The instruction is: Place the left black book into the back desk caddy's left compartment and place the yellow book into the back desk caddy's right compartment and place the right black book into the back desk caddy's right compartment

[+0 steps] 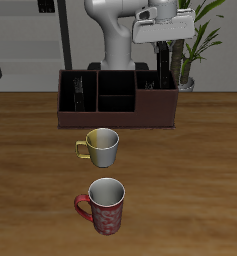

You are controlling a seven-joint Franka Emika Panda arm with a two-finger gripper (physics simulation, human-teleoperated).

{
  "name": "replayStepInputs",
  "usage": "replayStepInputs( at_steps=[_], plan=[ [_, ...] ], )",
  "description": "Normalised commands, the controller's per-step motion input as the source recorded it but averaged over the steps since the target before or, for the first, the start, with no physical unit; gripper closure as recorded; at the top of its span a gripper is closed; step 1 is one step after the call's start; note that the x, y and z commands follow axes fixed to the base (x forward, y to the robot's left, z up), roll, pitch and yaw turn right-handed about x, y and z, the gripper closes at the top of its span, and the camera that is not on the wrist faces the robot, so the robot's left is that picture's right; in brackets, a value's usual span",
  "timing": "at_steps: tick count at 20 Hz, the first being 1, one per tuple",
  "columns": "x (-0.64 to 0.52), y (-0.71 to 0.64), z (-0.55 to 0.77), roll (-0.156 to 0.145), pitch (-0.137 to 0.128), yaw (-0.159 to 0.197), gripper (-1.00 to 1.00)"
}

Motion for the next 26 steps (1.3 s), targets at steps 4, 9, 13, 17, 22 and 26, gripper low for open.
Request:
replayStepInputs(
  at_steps=[4, 9, 13, 17, 22, 26],
  plan=[
    [0.01, -0.05, -0.19, -0.005, 0.015, 0.011, 1.00],
    [0.03, -0.09, -0.10, -0.007, 0.004, 0.002, 1.00],
    [0.01, -0.08, -0.17, -0.012, 0.020, -0.001, 1.00],
    [-0.06, -0.06, 0.03, -0.017, -0.022, -0.015, 1.00],
    [0.00, -0.05, -0.02, -0.010, 0.024, -0.032, -1.00],
    [-0.01, 0.00, -0.05, 0.001, 0.007, 0.004, -1.00]
  ],
)
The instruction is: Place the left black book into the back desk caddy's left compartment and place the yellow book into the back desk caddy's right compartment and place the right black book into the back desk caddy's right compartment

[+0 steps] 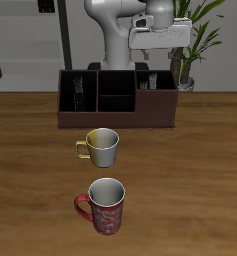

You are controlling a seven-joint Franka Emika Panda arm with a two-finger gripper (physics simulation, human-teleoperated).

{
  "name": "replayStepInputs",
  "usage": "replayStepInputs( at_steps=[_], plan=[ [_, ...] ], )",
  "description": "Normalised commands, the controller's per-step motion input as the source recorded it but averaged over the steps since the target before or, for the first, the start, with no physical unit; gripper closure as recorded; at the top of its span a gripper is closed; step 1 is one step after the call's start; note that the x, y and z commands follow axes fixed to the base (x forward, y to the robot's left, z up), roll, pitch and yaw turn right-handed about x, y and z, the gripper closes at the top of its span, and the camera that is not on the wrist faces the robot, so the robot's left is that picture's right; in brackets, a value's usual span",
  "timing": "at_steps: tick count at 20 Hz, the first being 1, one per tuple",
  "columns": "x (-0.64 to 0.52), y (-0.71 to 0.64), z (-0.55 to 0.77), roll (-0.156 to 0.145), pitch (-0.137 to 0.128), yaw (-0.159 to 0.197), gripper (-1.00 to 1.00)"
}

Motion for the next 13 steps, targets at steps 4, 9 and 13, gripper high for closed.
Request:
replayStepInputs(
  at_steps=[4, 9, 13],
  plan=[
    [0.00, 0.00, -0.04, 0.006, 0.016, -0.001, -1.00],
    [-0.01, -0.01, 0.07, -0.012, -0.010, 0.004, -1.00],
    [-0.03, -0.04, 0.11, 0.007, -0.020, 0.003, -1.00]
  ],
)
